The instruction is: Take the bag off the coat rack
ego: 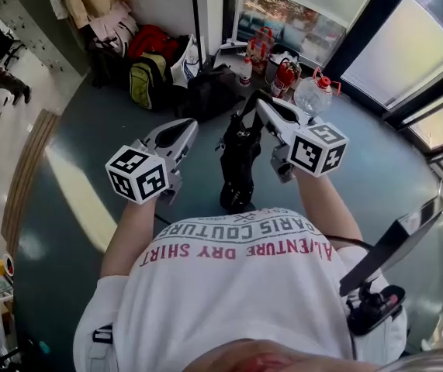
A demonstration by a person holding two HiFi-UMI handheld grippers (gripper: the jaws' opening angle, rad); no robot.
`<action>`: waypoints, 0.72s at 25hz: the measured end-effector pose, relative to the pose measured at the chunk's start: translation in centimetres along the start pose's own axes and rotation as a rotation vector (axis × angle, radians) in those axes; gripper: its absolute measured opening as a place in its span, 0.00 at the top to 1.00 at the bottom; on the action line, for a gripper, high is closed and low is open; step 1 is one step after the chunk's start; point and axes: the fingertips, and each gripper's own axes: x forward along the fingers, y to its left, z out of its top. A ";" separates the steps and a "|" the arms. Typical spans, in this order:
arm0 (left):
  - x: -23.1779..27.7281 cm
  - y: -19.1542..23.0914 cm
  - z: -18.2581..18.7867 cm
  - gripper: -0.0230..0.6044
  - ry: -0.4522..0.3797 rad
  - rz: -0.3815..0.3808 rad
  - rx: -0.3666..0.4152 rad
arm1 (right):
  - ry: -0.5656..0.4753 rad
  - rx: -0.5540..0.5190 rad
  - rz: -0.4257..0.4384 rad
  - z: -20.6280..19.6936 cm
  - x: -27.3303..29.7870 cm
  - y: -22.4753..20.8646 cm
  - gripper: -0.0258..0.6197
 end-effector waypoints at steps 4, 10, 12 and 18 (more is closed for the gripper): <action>-1.8 -1.8 -1.3 0.96 0.006 0.000 -0.020 | 0.031 0.016 0.043 -1.7 -2.0 3.4 0.93; -4.5 -2.6 -2.3 0.96 0.010 0.018 -0.020 | 0.060 0.023 0.118 -4.2 -3.3 8.5 0.93; -4.8 -2.9 -2.7 0.96 0.007 0.022 -0.029 | 0.067 0.020 0.141 -4.6 -3.8 9.5 0.93; -5.9 -3.9 -3.7 0.96 0.013 0.037 -0.025 | 0.055 -0.012 0.173 -5.2 -4.8 11.3 0.93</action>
